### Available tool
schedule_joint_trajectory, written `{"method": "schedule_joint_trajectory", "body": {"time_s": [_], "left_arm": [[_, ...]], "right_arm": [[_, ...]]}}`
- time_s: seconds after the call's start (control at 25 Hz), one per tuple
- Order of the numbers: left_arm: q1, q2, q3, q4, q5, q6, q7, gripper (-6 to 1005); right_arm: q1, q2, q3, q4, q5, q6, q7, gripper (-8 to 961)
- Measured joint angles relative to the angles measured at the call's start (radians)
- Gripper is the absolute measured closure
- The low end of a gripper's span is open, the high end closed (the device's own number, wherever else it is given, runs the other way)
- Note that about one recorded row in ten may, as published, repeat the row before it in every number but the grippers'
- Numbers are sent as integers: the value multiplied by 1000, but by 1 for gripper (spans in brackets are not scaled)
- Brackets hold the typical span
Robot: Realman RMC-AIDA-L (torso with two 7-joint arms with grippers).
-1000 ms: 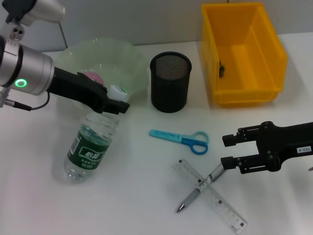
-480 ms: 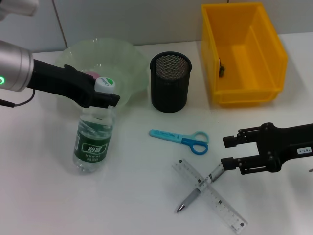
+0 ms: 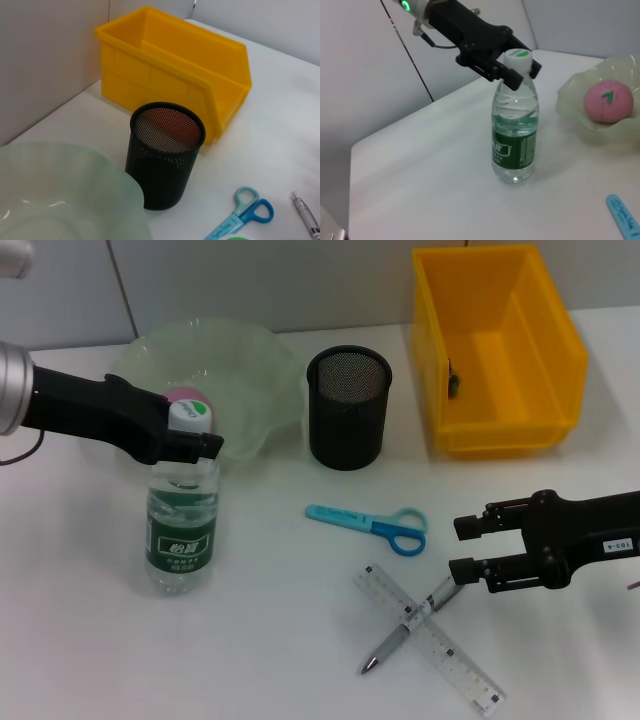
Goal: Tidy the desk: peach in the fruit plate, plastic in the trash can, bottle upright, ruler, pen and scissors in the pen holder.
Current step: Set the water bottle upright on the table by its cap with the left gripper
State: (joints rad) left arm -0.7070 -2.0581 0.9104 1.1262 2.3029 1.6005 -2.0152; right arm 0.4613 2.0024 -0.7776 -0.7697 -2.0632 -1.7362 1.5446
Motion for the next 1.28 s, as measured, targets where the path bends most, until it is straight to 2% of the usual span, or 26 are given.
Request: {"method": "schedule_joint_trajectory", "body": {"time_s": [0.32, 0.88, 1.28], "left_arm": [[10, 5, -73, 5, -1, 38, 54, 549], [57, 30, -96, 28, -56, 49, 110, 548], [92, 22, -159, 19, -100, 38, 171, 548]], "right_arm": [[9, -2, 0, 22, 0, 11, 3, 288], [16, 2, 0, 44, 2, 36, 13, 289], [26, 10, 0, 44, 8, 47, -9, 289]]}}
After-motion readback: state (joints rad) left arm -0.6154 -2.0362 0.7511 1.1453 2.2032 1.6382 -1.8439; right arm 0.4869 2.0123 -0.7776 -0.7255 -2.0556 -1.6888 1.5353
